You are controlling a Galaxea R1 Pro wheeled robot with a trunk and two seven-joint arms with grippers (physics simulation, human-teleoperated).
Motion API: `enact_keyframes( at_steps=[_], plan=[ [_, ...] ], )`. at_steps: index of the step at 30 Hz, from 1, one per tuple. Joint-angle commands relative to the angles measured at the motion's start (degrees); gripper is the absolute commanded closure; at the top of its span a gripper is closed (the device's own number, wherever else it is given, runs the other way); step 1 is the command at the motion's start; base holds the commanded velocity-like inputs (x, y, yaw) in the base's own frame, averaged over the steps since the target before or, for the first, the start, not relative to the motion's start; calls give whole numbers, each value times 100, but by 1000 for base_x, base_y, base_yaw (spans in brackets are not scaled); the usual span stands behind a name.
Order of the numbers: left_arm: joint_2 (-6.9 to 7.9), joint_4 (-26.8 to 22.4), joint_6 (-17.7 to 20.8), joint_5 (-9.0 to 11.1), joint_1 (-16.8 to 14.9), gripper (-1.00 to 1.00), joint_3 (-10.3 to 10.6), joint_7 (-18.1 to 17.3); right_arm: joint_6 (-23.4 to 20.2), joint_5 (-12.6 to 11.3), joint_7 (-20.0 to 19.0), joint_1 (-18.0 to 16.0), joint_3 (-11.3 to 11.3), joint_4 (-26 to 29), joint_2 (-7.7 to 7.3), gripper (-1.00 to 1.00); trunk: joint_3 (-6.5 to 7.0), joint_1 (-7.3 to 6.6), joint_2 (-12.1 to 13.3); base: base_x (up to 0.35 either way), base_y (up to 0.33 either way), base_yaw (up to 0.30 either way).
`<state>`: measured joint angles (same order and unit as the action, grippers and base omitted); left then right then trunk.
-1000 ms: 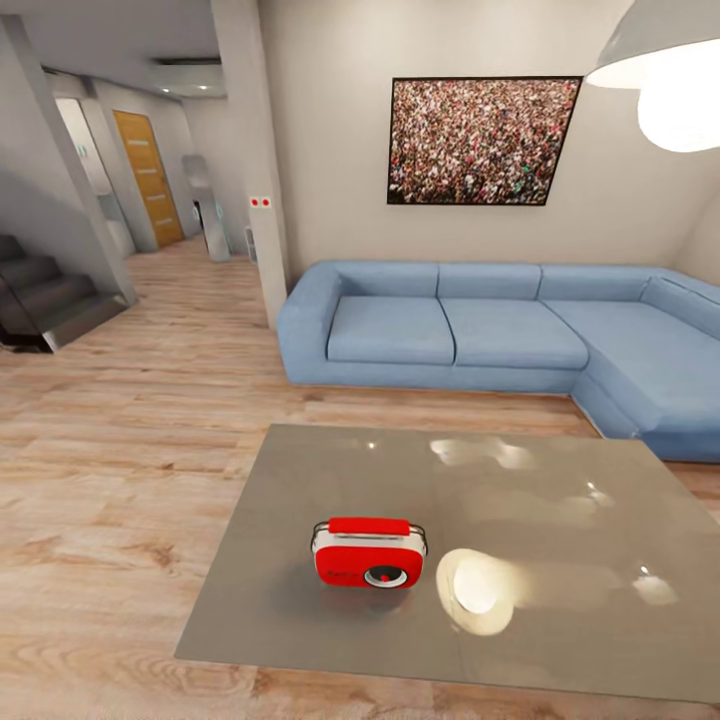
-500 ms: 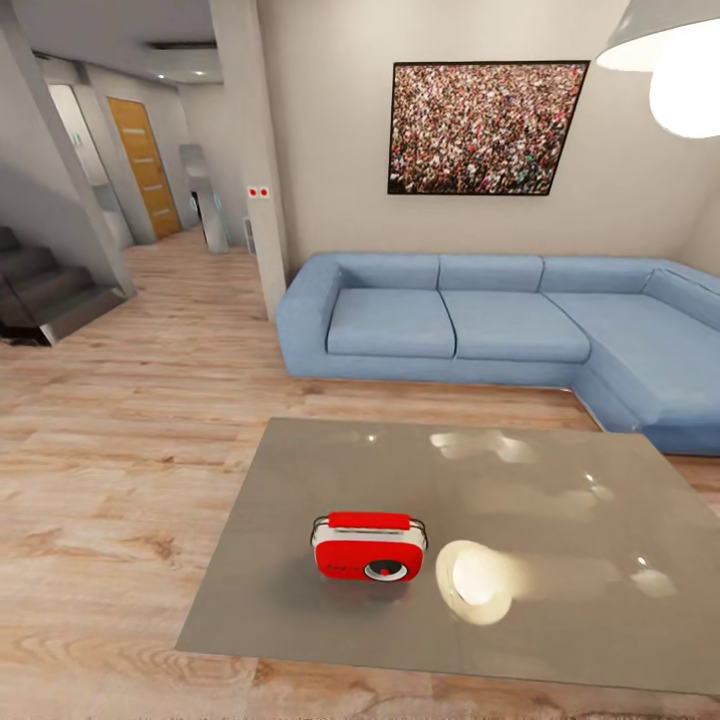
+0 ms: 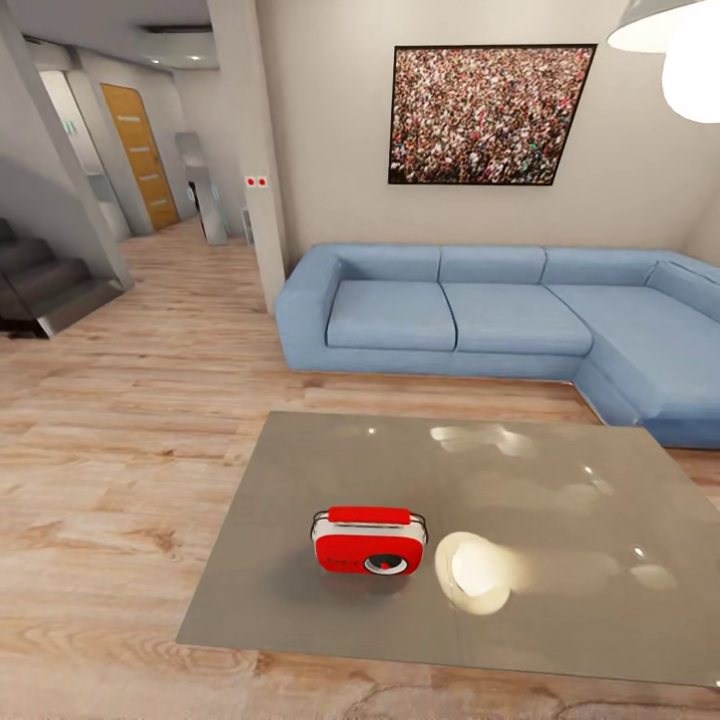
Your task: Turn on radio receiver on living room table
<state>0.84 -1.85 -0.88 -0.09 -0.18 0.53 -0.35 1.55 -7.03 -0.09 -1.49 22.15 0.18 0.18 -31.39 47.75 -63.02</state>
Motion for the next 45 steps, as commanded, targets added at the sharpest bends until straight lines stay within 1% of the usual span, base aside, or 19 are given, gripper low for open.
enact_keyframes(
  at_steps=[1,41,45],
  plan=[
    [1,0,0,0,0,-100,0,0,-2,0,0,0,0,0,0,-100,-10,0,0,0,0,0],
    [-4,0,0,0,0,-100,-1,0,4,0,15,0,9,0,0,-100,-379,0,0,0,0,0],
    [-9,0,0,13,0,-100,-48,0,4,0,13,0,9,0,0,-100,-416,0,0,0,0,0]
  ],
)
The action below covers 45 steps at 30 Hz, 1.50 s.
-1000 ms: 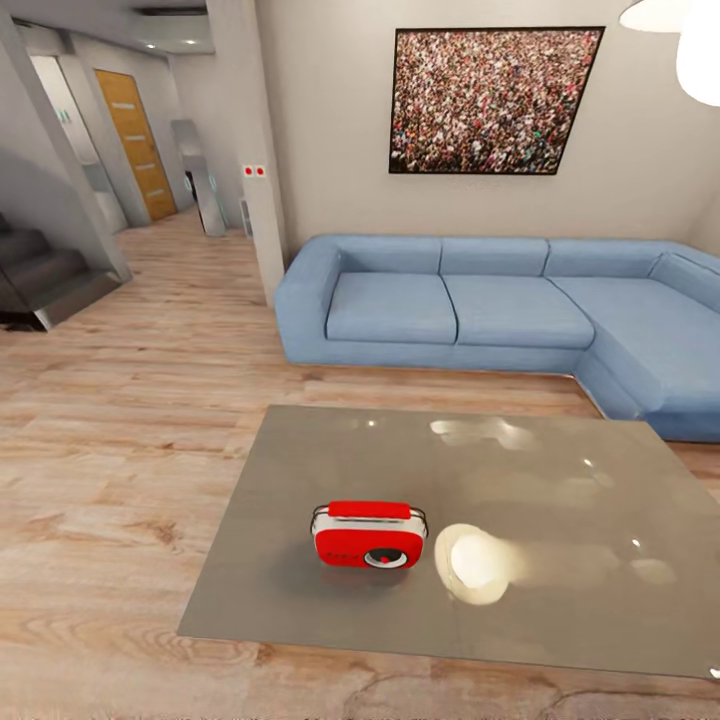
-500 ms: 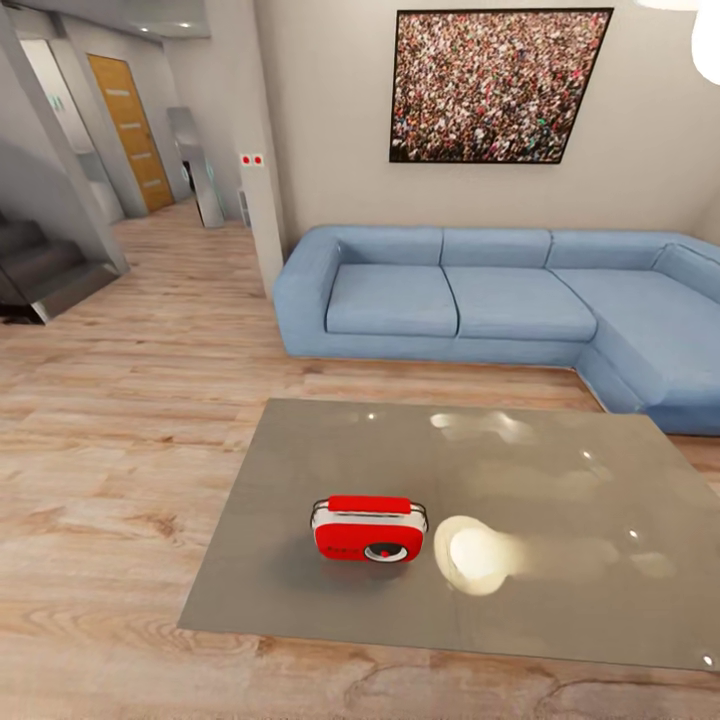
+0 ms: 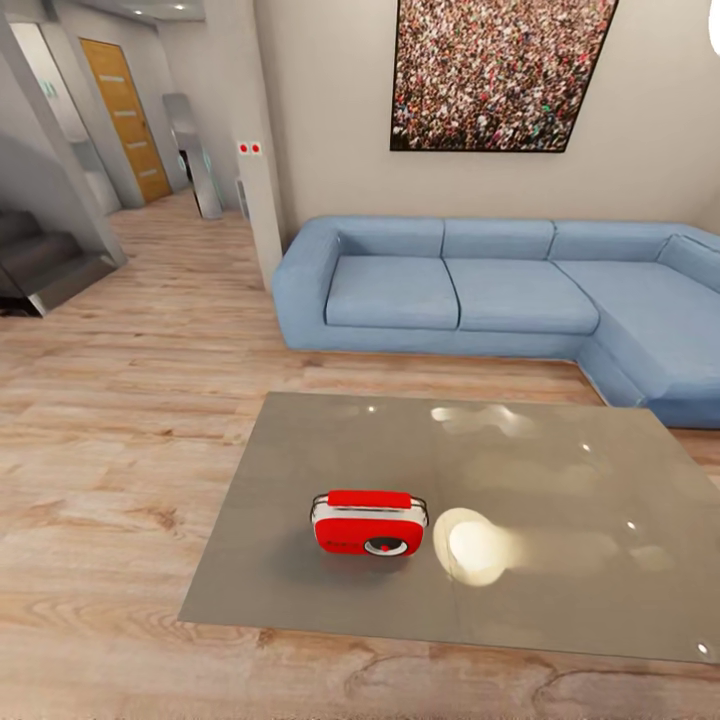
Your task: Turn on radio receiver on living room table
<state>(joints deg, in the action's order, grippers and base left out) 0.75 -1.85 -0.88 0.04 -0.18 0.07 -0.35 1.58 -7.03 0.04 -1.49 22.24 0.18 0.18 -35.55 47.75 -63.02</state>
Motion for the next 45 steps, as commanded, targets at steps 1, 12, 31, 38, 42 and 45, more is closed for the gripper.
enact_keyframes(
  at_steps=[1,12,31,38,42,45],
  plan=[
    [-7,0,0,2,0,-100,0,0,0,0,2,0,0,0,0,-100,-10,0,0,0,0,0],
    [-18,0,0,4,0,-100,-2,0,2,0,1,0,0,0,0,-100,-111,0,0,0,0,0],
    [4,9,0,13,0,-100,-26,0,9,-7,2,0,-8,0,-9,-100,-287,0,0,0,0,0],
    [-4,9,6,19,0,-100,-25,0,9,-9,0,0,-9,1,-9,-100,-262,-110,200,0,0,0],
    [0,9,8,29,0,-100,-24,0,9,-9,-3,0,-9,0,-9,-100,-227,-198,361,0,0,0],
    [3,11,9,28,0,-100,-24,0,9,-9,-4,0,-9,0,-9,-100,-255,-198,361,0,0,0]
  ],
)
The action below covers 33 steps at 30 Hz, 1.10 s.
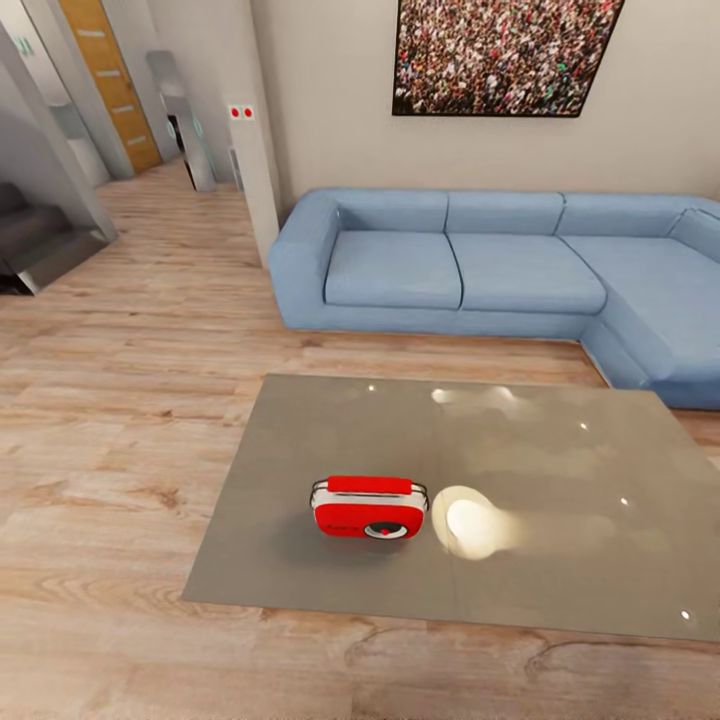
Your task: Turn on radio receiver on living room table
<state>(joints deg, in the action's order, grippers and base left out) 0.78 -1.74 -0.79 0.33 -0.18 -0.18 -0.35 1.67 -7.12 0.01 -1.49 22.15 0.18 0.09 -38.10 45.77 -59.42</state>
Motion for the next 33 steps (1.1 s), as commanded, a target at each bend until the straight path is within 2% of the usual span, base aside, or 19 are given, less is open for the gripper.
enact_keyframes(
  at_steps=[1,6,24,33],
  plan=[
    [0,-1,0,-2,0,-100,0,0,0,0,-2,0,0,0,0,-100,-10,0,0,0,0,0],
    [1,-2,0,-6,0,-100,0,0,0,0,-1,0,0,0,0,-100,-56,0,0,0,0,0],
    [0,7,0,4,0,-100,6,0,0,0,4,0,0,0,0,-100,101,-395,722,0,0,0],
    [-2,3,0,1,0,-100,9,0,0,0,5,0,0,0,0,-100,18,-395,722,0,0,0]
  ],
)
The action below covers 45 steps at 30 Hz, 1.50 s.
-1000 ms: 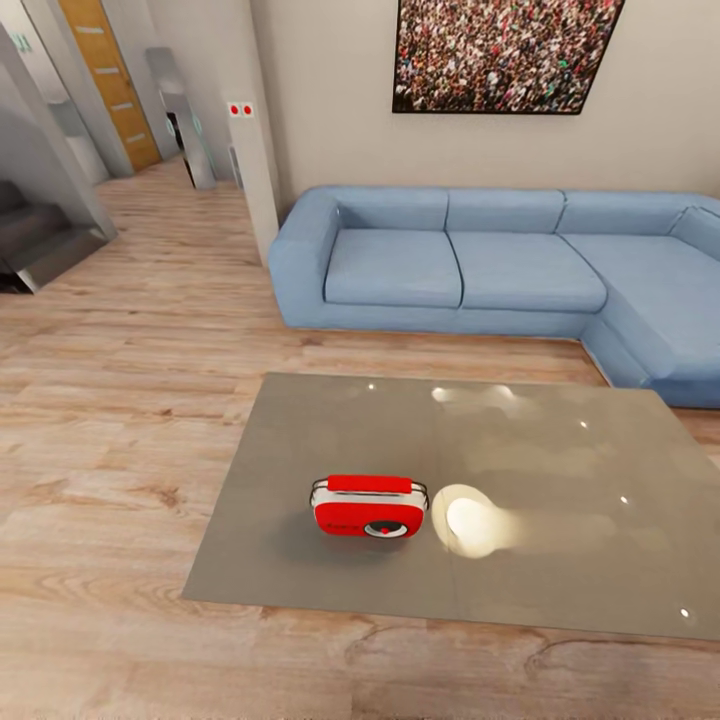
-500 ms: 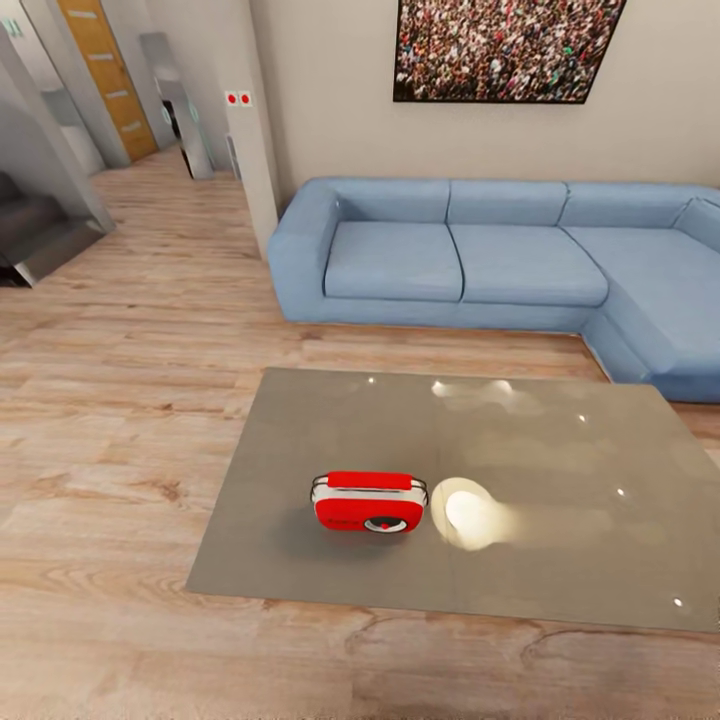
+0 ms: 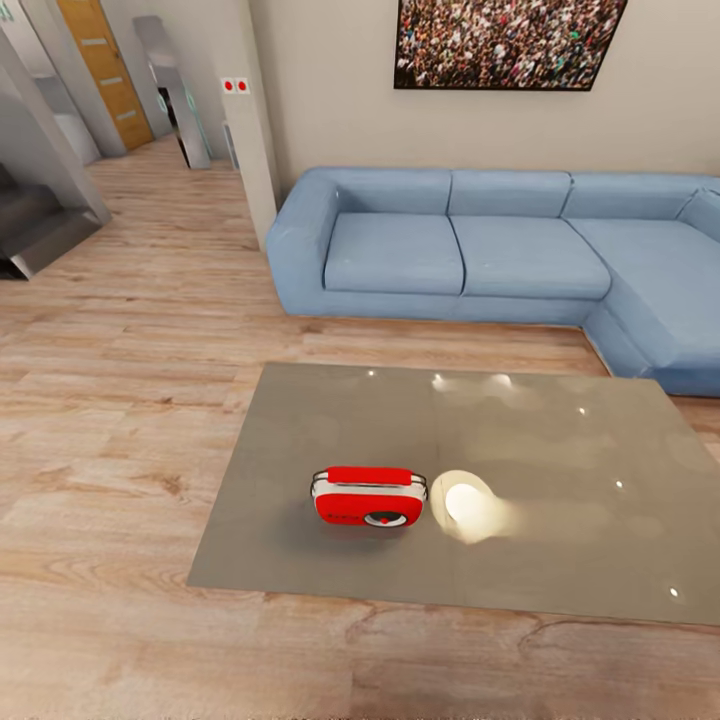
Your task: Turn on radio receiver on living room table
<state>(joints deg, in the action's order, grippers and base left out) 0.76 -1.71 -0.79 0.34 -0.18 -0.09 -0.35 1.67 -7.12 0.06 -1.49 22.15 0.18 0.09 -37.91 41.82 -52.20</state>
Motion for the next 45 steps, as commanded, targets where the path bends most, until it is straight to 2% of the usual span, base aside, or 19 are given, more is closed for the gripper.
enact_keyframes(
  at_steps=[1,45],
  plan=[
    [1,1,0,0,0,-100,0,0,0,0,1,0,0,0,0,-100,-10,0,0,0,0,0],
    [2,-1,0,-16,0,-100,29,0,0,0,-4,0,0,0,0,-100,-416,0,0,0,0,0]
  ],
)
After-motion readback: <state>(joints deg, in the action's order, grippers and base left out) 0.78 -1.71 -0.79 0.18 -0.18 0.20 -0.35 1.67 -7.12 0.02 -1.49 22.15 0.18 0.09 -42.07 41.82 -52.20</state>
